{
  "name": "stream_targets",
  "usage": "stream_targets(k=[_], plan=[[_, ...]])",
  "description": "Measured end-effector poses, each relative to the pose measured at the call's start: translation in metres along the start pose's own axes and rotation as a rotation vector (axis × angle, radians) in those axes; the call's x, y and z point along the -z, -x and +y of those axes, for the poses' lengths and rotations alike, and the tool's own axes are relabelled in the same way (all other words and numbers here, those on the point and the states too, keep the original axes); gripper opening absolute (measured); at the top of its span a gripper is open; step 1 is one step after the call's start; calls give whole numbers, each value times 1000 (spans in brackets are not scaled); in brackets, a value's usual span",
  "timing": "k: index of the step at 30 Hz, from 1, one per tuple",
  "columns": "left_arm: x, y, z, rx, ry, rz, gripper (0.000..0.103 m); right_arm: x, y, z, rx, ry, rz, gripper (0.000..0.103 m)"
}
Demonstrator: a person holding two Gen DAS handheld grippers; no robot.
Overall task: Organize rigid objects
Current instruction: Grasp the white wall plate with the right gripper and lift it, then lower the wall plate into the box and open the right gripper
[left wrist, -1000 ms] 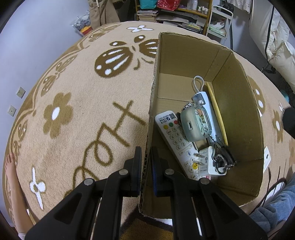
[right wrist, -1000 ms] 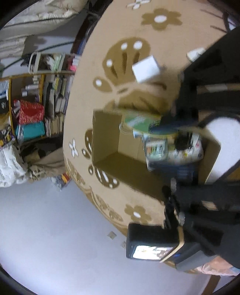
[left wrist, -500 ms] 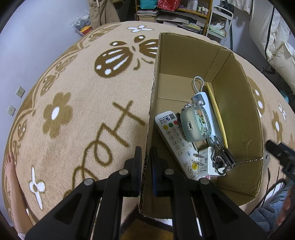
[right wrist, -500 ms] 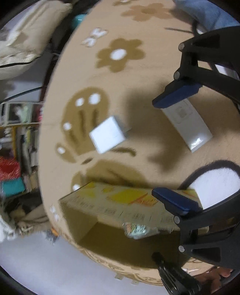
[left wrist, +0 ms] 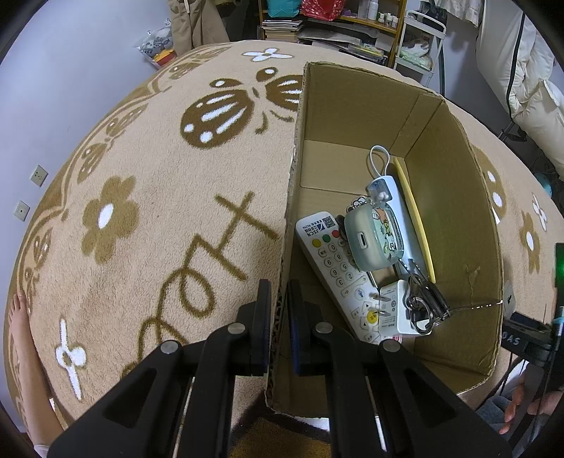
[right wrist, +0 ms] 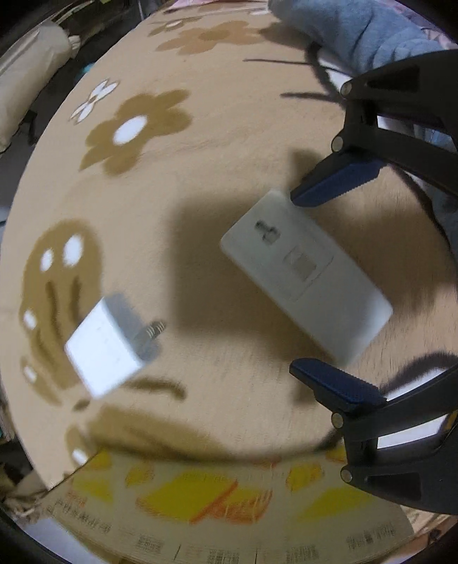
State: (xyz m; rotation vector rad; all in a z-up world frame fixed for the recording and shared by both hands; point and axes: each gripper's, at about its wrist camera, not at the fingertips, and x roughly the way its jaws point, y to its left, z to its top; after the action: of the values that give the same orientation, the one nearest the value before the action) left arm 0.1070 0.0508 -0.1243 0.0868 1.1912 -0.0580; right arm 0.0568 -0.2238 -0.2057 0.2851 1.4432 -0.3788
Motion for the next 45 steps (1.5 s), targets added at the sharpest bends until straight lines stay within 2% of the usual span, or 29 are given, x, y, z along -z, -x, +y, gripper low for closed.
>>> stream_targets(k=[2, 6, 7, 8, 10, 12, 13, 17, 22, 30, 33, 37, 45], plan=[[0, 0, 0, 0, 0, 0, 8, 2, -11, -5, -62, -52, 62, 92], [0, 0, 0, 2, 2, 0, 8, 4, -11, -11, -75, -101, 43, 92], [0, 0, 0, 1, 1, 0, 8, 5, -10, -11, -77, -101, 31, 90], [0, 0, 0, 2, 1, 0, 8, 6, -7, -11, -81, -95, 4, 87], [0, 0, 0, 0, 0, 0, 8, 8, -2, -12, -78, -100, -33, 67], [0, 0, 0, -1, 0, -1, 8, 9, 4, -14, -81, -103, -65, 56], [0, 0, 1, -2, 0, -1, 8, 6, 5, -13, -86, -102, -75, 53], [-1, 0, 0, -7, -4, -2, 8, 4, 15, -14, -135, -113, -128, 53], [-1, 0, 0, 0, 2, 0, 8, 4, 44, -3, -153, -51, -230, 53], [-2, -1, 1, 1, 2, -1, 8, -5, 114, 12, -280, 27, -411, 53], [-2, -1, 2, -2, 2, -1, 8, -11, 138, 29, -325, 77, -467, 53], [-2, -2, 1, -1, 2, -1, 8, -23, 152, 59, -386, 152, -503, 53], [-2, -3, 0, -10, -4, -3, 8, -16, 157, 106, -450, 303, -529, 53]])
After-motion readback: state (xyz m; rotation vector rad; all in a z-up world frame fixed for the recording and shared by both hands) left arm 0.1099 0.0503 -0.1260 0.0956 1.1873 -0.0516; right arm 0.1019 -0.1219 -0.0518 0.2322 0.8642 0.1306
